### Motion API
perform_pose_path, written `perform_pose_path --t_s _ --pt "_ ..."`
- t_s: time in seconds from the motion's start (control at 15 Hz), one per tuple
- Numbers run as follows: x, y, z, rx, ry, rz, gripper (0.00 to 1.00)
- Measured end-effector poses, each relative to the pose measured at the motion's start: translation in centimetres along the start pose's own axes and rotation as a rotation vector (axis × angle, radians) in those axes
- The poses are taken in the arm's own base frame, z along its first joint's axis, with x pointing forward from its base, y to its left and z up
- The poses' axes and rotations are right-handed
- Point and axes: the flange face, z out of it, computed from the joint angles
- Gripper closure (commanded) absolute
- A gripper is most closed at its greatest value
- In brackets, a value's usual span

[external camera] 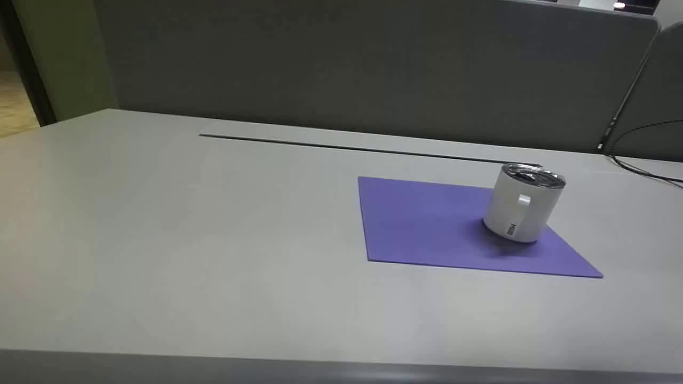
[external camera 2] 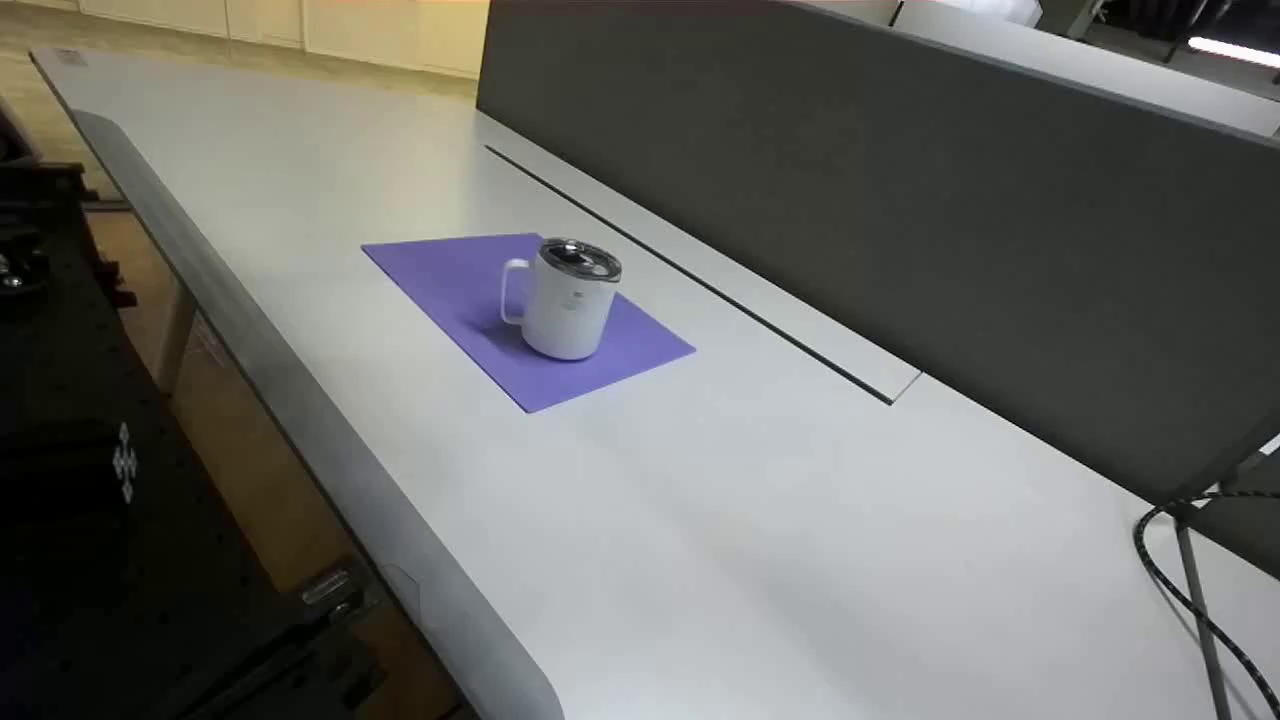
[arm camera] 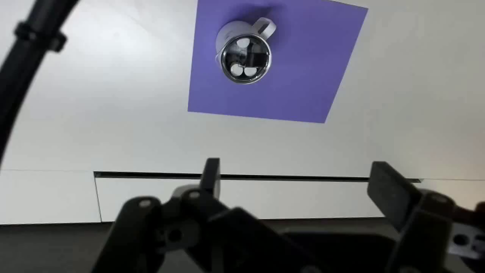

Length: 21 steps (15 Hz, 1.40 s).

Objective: Slide the lid to close the object

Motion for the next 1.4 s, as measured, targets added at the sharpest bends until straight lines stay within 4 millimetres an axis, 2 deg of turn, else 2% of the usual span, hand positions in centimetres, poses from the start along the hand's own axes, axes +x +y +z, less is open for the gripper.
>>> perform_pose_path --t_s 0.6,0.8,0.87,1.0,1.2,1.4 --pt "0.0 0.0 -0.1 -0.001 0.003 -0.001 0.0" --pt "0.5 -0.2 0.9 -0.006 0.014 -0.012 0.01" --pt "0.9 -0.3 2.1 -0.008 0.015 -0.012 0.26" --pt "1.6 -0.7 5.6 -0.017 -0.003 -0.016 0.3" --pt "1.5 -1.9 12.1 -0.018 -0.093 -0.036 0.52" --pt "0.5 -3.1 17.3 -0.015 -0.177 -0.061 0.73"
